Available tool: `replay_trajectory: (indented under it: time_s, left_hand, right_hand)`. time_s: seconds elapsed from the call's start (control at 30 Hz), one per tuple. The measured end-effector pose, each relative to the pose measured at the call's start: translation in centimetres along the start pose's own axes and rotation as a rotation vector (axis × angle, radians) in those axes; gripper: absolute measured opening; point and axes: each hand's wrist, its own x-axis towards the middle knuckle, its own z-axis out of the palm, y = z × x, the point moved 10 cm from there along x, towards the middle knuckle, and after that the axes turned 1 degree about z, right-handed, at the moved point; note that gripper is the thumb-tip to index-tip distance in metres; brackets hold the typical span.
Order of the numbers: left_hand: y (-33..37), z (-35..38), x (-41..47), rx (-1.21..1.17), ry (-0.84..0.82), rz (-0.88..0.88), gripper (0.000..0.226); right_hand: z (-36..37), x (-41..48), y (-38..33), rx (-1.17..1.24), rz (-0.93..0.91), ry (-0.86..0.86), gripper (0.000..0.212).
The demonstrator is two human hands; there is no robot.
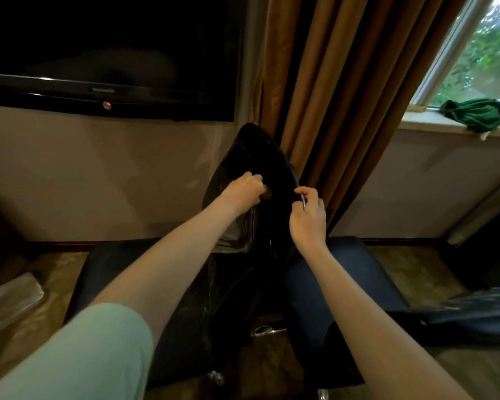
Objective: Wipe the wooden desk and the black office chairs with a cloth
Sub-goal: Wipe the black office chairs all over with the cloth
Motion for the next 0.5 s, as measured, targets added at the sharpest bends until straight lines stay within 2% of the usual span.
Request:
replay_trajectory:
  time_s: [0.17, 0.37, 0.5]
  left_hand:
    - [1.9, 0.8, -1.5, 0.166, -0.019, 0.262, 0.032]
    - [4.5, 1.0, -3.7, 0.236, 0.005, 0.383, 0.031]
    - [5.7, 1.8, -5.8, 0.176, -0.026, 0.447, 0.026]
  right_hand:
    - [-0.4, -0.2, -0.3, -0.040, -0.041, 0.027, 0.026]
    - [-0.6, -0.6, -0.5, -0.030, -0.035, 0.035, 0.026]
    - [-0.7, -0.8, -0.8, -0.027, -0.028, 0.032, 0.027]
